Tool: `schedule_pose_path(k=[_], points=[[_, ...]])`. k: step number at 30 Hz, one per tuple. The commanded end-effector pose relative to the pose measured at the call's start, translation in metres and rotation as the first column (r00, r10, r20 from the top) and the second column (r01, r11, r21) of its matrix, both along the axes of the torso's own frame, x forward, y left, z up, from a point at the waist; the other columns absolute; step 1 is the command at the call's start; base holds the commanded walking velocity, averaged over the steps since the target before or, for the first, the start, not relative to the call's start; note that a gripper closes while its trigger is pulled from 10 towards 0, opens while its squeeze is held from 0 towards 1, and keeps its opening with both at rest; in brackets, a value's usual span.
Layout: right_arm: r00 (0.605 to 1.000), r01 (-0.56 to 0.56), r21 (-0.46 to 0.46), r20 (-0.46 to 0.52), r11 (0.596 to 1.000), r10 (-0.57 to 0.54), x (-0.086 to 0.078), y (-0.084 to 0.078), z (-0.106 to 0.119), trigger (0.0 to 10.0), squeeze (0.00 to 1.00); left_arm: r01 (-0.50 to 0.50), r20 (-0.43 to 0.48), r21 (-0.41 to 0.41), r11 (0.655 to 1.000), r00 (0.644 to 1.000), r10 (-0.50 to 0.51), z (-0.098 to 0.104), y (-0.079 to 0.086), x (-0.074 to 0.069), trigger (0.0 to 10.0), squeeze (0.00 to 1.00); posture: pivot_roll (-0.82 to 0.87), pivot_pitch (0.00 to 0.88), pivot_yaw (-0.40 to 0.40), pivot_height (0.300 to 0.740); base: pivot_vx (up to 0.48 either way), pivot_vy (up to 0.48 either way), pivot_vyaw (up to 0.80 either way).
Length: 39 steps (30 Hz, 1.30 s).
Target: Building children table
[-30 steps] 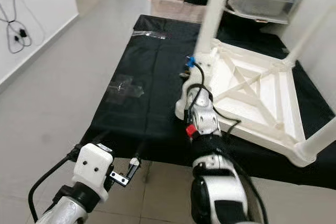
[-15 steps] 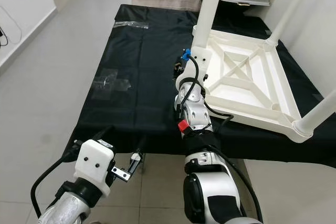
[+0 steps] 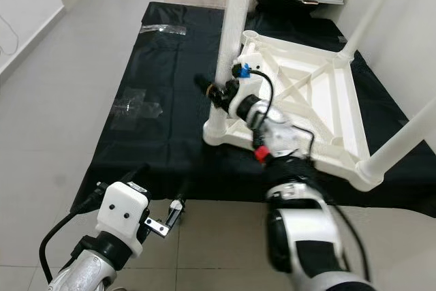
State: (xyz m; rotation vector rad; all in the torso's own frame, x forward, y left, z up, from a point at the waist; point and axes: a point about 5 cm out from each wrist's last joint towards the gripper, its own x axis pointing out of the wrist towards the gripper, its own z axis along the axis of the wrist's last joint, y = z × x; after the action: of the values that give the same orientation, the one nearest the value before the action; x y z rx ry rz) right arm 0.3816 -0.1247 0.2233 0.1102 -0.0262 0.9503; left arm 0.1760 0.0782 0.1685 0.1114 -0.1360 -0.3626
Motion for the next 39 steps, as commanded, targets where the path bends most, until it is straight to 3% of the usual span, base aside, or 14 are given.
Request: schedule_pose_path(k=[1,5,7,8,17,18,21,25,26,27,28,32,38,39], points=[[0.952,-0.305,-0.017,-0.038,0.952,0.304,-0.018,0.020,-0.013,10.0,0.00,0.010,-0.012,0.005,1.000,1.000,-0.009,-0.004,-0.003,-0.002,10.0,0.00,0.17,0.084,-0.110,0.740,0.000,0.000,0.00],[0.910,-0.412,0.016,-0.044,0.911,0.413,-0.025,0.024,-0.014,10.0,0.00,0.004,-0.011,0.005,1.000,1.000,-0.004,-0.003,-0.002,-0.002,10.0,0.00,0.18,0.085,-0.111,0.740,0.000,0.000,0.00],[0.924,-0.382,-0.001,-0.027,0.924,0.382,-0.021,0.028,-0.015,6.5,0.00,0.003,-0.010,0.006,1.000,1.000,-0.003,-0.003,-0.003,-0.003,10.0,0.00,0.18,0.082,-0.115,0.740,0.000,0.000,0.00],[0.930,-0.367,0.003,-0.019,0.930,0.367,-0.020,0.030,-0.015,0.0,0.00,0.003,-0.011,0.006,1.000,1.000,-0.003,-0.004,-0.003,-0.003,10.0,0.00,0.18,0.083,-0.115,0.740,0.000,0.000,0.00],[0.966,-0.260,0.029,0.009,0.965,0.260,-0.010,0.028,-0.009,0.0,0.00,0.003,-0.011,0.004,1.000,1.000,-0.003,-0.003,-0.003,-0.002,10.0,0.00,0.18,0.092,-0.115,0.740,0.000,0.000,0.00],[0.996,0.094,-0.015,-0.002,0.995,-0.094,0.009,0.018,-0.011,0.0,0.00,0.004,-0.012,0.004,1.000,1.000,-0.004,-0.003,-0.003,-0.002,10.0,0.00,0.17,0.099,-0.114,0.740,0.000,0.000,0.00],[0.976,0.219,-0.030,-0.004,0.975,-0.219,0.014,0.013,-0.013,0.0,0.00,0.004,-0.012,0.004,1.000,1.000,-0.004,-0.003,-0.002,-0.002,10.0,0.00,0.17,0.099,-0.114,0.740,0.000,0.000,0.00],[0.849,0.523,-0.063,-0.042,0.850,-0.526,0.023,-0.005,-0.020,0.0,0.00,0.006,-0.013,0.005,1.000,1.000,-0.006,-0.004,-0.002,-0.002,10.0,0.00,0.16,0.098,-0.110,0.740,0.000,0.000,0.00],[0.699,0.707,-0.103,-0.055,0.700,-0.713,0.025,-0.021,-0.027,0.0,0.00,0.009,-0.015,0.005,1.000,1.000,-0.009,-0.004,-0.003,-0.002,10.0,0.00,0.17,0.102,-0.110,0.740,0.000,0.000,0.00],[0.699,0.707,-0.103,-0.055,0.700,-0.713,0.025,-0.021,-0.027,0.0,0.00,0.009,-0.015,0.005,1.000,1.000,-0.009,-0.004,-0.003,-0.002,10.0,0.00,0.17,0.102,-0.110,0.740,0.000,0.000,0.00],[0.511,0.848,-0.124,-0.068,0.516,-0.857,0.022,-0.038,-0.032,0.0,0.00,0.013,-0.014,0.004,1.000,1.000,-0.013,-0.004,-0.004,-0.003,10.0,0.00,0.17,0.103,-0.113,0.740,0.000,0.000,0.00],[0.274,0.950,-0.127,-0.101,0.286,-0.956,0.011,-0.051,-0.038,0.0,0.00,0.018,-0.014,0.001,1.000,1.000,-0.018,-0.003,-0.005,-0.003,10.0,0.00,0.17,0.107,-0.111,0.740,0.000,0.000,0.00],[0.246,0.960,-0.103,-0.129,0.259,-0.961,0.005,-0.038,-0.038,0.0,0.00,0.019,-0.016,0.001,1.000,1.000,-0.019,-0.003,-0.005,-0.003,10.0,0.00,0.17,0.108,-0.111,0.740,0.000,0.000,0.00],[0.330,0.939,-0.051,-0.132,0.339,-0.935,0.007,-0.026,-0.033,10.0,0.00,0.019,-0.017,0.001,1.000,1.000,-0.019,-0.004,-0.005,-0.002,10.0,0.00,0.16,0.111,-0.109,0.740,0.000,0.000,0.00]])
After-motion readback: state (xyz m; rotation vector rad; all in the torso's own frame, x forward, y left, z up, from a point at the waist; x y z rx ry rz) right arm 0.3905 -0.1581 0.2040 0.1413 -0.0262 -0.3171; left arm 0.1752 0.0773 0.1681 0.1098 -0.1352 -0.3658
